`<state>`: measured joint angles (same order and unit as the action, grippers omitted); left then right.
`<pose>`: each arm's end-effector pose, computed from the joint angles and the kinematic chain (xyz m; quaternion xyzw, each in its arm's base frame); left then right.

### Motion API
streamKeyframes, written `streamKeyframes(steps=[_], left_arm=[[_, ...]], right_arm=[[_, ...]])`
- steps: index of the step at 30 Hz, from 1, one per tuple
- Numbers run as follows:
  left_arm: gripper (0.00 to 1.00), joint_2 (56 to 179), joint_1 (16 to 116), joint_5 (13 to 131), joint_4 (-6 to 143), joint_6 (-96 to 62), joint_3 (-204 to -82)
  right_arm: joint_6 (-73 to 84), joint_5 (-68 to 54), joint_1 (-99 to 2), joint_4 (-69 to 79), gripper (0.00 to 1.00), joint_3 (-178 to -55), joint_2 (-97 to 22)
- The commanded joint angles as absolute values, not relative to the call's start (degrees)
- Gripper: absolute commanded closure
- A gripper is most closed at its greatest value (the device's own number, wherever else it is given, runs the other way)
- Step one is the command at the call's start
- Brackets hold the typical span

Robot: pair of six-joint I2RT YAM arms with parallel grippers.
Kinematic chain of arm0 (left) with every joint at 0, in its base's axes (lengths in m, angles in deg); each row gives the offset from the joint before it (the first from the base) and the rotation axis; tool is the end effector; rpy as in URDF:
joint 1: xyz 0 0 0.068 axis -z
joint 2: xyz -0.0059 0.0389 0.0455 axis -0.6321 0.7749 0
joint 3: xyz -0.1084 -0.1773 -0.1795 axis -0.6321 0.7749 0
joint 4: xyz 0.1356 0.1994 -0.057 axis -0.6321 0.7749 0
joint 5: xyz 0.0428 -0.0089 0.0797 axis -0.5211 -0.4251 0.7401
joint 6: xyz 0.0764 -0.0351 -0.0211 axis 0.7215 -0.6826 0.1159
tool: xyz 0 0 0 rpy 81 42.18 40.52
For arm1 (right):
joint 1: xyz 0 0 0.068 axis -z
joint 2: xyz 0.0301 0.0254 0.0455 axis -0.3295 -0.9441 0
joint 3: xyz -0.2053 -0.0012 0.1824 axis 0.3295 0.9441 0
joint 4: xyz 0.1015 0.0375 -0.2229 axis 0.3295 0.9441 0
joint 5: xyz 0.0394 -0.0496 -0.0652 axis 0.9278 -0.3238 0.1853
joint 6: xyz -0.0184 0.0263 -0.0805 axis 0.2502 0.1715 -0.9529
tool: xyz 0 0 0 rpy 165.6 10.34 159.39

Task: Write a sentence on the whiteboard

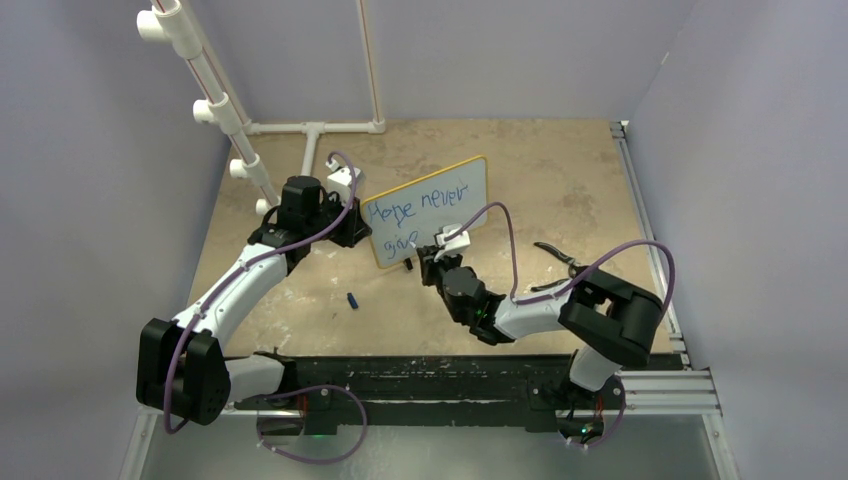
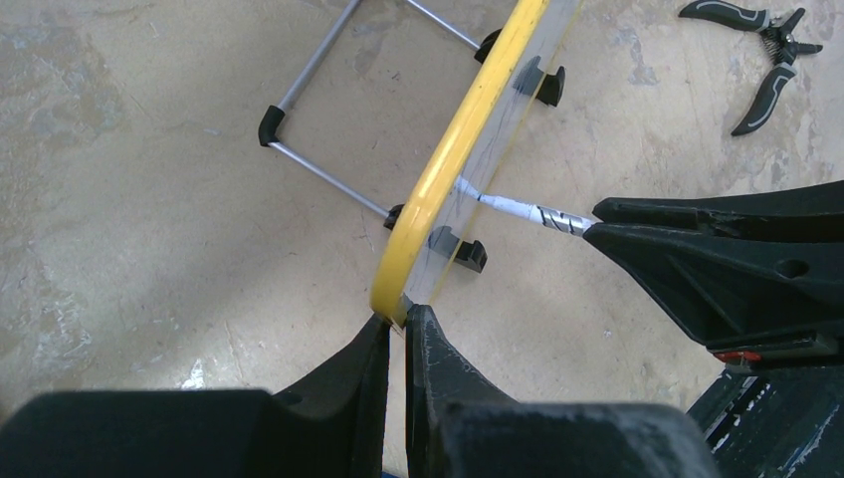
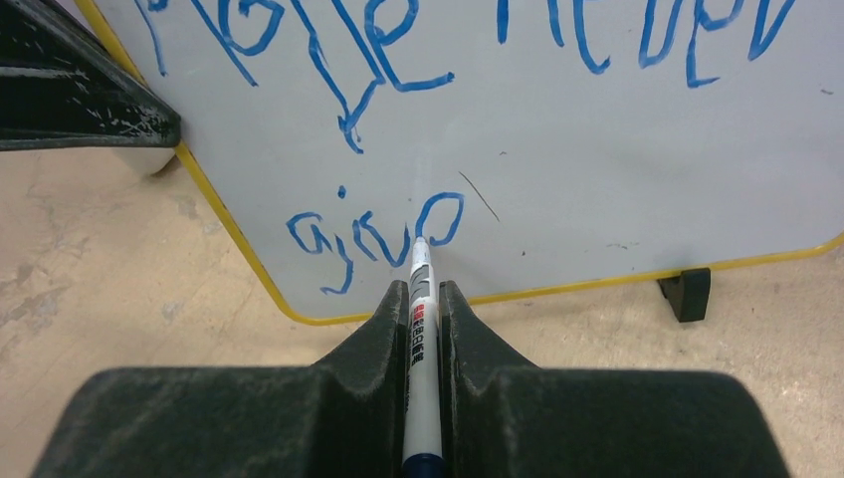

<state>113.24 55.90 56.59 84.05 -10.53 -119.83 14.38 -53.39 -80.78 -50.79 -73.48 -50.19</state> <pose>0.2655 -0.1117 0.2512 0.1825 0.8550 -0.2618 0.4087 0.2016 0.2705 0.1950 -0.0621 0.7290 0.2029 0.6508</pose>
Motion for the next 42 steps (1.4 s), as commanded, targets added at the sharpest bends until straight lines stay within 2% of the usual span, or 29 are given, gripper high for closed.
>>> streamKeyframes(steps=[1, 17, 27, 42], left_arm=[[1.0, 112.8, 56.3, 56.1, 83.9, -9.9, -120.2], [1.0, 112.7, 56.3, 56.2, 84.0, -9.9, -120.2], [1.0, 112.7, 56.3, 56.3, 84.0, -9.9, -120.2], [1.0, 112.7, 56.3, 56.2, 84.0, -9.8, -120.1]], right_arm=[[16.7, -53.6, -80.5, -49.0, 1.0, -74.9, -51.3], [18.6, -60.3, -80.5, -44.9, 1.0, -76.0, -50.7], [16.6, -58.9, -80.5, -50.6, 1.0, -71.8, -44.1], [14.6, -61.7, -79.5, -51.3, 1.0, -73.9, -45.7]])
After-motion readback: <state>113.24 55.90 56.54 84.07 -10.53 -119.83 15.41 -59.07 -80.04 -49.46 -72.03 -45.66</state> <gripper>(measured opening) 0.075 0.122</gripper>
